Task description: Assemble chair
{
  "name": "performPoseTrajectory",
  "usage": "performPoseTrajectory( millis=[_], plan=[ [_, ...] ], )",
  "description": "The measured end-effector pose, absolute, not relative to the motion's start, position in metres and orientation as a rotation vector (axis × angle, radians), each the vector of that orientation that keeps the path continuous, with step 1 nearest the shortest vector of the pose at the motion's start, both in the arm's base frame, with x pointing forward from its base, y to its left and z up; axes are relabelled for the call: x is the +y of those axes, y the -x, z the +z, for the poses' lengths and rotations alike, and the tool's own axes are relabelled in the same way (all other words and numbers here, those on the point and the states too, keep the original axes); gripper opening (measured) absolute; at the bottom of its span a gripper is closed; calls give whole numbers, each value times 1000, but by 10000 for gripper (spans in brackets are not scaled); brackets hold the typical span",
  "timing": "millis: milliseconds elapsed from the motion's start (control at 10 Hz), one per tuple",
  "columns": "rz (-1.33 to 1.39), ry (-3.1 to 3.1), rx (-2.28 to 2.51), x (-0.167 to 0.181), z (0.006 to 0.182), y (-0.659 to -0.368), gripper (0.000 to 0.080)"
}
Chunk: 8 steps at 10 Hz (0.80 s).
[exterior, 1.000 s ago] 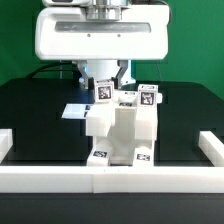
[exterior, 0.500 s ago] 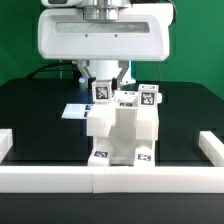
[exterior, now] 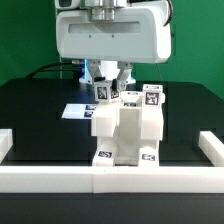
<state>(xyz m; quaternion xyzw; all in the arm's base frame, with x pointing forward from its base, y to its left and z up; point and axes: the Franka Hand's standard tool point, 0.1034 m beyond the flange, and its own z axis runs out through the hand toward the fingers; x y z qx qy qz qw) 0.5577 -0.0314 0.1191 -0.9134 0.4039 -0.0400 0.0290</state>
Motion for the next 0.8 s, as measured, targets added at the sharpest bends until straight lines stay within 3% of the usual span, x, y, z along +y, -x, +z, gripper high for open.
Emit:
performPoseTrajectory(
  millis=[800],
  plan=[
    [-92, 2408, 1876, -28, 119, -558, 287]
  ],
)
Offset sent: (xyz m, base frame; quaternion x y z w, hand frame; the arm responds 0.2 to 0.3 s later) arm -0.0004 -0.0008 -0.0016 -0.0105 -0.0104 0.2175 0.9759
